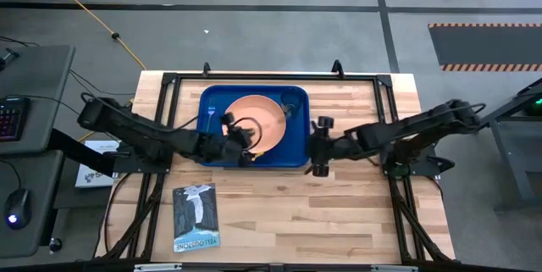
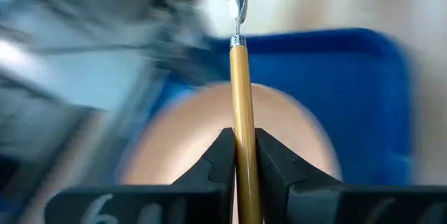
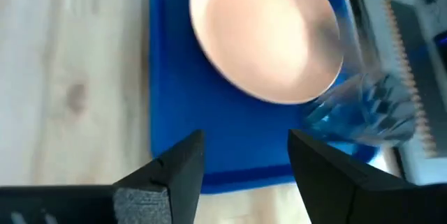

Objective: Pick and place plate/cup/fork/spoon on tray
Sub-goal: Put the orange spoon on the blue tray

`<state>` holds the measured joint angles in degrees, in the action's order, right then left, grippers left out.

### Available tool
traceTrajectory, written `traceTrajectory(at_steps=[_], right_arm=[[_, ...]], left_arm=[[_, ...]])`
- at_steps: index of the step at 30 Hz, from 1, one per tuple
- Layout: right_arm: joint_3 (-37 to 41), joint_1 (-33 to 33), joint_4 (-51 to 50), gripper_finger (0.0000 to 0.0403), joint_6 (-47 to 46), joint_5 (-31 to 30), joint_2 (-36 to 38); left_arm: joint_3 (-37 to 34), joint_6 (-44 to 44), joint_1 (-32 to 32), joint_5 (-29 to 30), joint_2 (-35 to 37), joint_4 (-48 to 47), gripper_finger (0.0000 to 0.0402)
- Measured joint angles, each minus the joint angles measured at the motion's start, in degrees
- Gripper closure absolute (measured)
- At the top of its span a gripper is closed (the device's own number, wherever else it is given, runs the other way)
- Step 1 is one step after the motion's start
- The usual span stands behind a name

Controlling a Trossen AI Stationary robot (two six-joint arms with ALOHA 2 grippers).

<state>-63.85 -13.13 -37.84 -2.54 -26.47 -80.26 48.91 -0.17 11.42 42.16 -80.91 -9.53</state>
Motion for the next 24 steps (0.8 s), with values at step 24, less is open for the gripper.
traceTrajectory(at_steps=[24], right_arm=[[27.6,14.8,55.1,0.0206,-42.2,13.4,9.8]], left_arm=[[-0.5,52.0,11.1,42.9,-14.2,15.4,0.0379]])
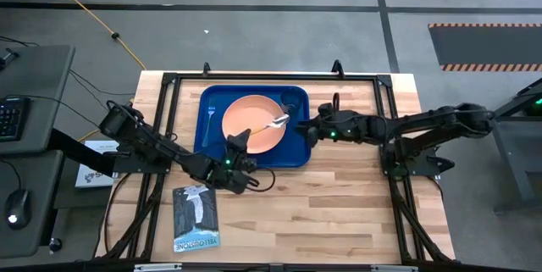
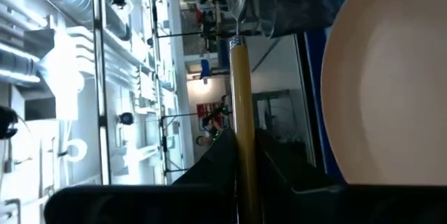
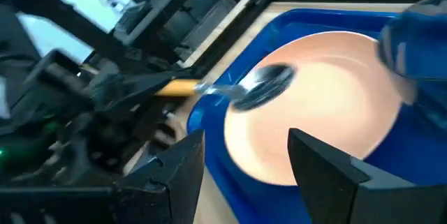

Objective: Pick and place plate/cup/fork/spoon on tray
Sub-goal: Put the orange spoon on the blue tray

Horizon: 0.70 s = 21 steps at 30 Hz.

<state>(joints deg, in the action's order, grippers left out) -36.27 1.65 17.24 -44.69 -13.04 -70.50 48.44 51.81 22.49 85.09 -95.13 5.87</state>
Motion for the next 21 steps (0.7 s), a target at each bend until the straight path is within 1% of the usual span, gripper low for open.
traceTrajectory(at_steps=[5,8,15,21], right_arm=[[0.0,1.4,-0.3,0.0206,-0.9,0.0,0.0],[0.0,1.4,-0.5,0.0206,-1.4,0.0,0.0],[-0.1,1.4,-0.4,0.0206,-2.4,-0.1,-0.7],[-0.1,1.4,0.7,0.0206,-4.6,0.0,-3.6]], left_arm=[[0.0,5.2,0.2,-3.7,0.0,8.0,0.0379],[0.0,6.4,0.2,-5.2,0.0,10.3,0.0379],[0.0,6.8,-0.2,-5.8,0.0,11.9,0.0379],[0.0,6.8,-0.6,-10.3,0.0,13.5,0.0379]])
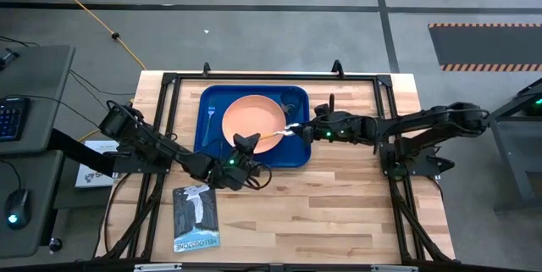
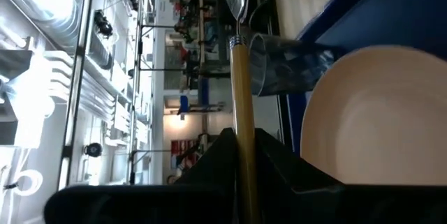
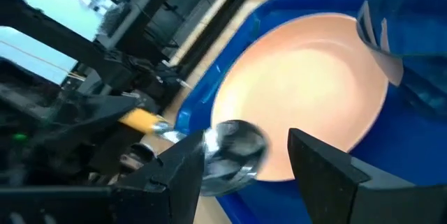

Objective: Pick and place plate/cup/fork/spoon on tray
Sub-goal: Put the orange spoon on the blue tray

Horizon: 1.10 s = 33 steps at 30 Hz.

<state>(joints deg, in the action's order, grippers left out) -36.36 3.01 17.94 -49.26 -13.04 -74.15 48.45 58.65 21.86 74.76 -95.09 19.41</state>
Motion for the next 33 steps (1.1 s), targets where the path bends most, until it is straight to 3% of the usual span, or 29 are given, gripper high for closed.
traceTrajectory(at_steps=[7,20,28,33], right_arm=[[0.0,0.0,2.2,0.0228,-0.3,0.0,-2.0],[0.0,0.1,3.5,0.0382,-0.7,-0.7,-2.0],[0.0,-0.1,4.1,0.0398,4.2,-0.3,-1.9],[0.0,0.2,4.1,0.0402,7.6,-0.4,-1.2]], left_arm=[[0.0,0.0,-0.6,-0.7,0.0,0.2,0.0379],[0.0,-1.4,-1.1,-0.7,0.0,-0.2,0.0377],[-0.1,-8.7,-1.3,-7.2,0.0,0.3,0.0295],[0.0,-12.2,-0.5,-8.2,0.0,0.4,0.0273]])
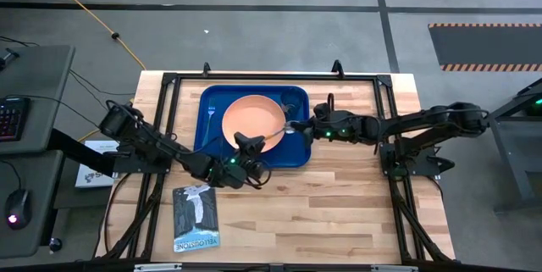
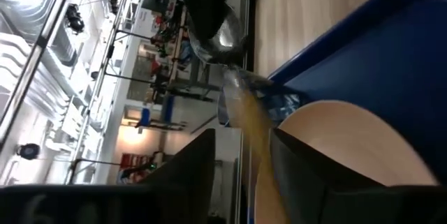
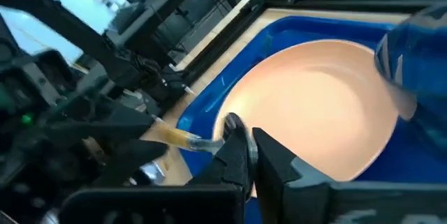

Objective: Pick and place plate/cup/fork/spoon on tray
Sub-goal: Put the orange spoon on the blue tray

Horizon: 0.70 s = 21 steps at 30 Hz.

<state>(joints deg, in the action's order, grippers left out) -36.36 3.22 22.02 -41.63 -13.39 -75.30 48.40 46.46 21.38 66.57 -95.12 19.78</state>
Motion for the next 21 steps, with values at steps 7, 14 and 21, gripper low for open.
traceTrajectory(at_steps=[7,14,21], right_arm=[[0.1,2.1,-4.3,0.0403,7.0,-0.3,5.0],[-1.2,2.4,-9.5,0.0403,15.5,0.0,7.5],[-15.7,-2.3,-33.8,0.0403,26.1,-1.1,5.0]], left_arm=[[0.1,-4.7,2.7,0.0,3.8,-0.2,0.0267],[0.1,-16.1,4.4,-3.8,11.1,-3.0,0.0266],[0.1,-31.8,0.3,-26.4,15.5,-9.8,0.0266]])
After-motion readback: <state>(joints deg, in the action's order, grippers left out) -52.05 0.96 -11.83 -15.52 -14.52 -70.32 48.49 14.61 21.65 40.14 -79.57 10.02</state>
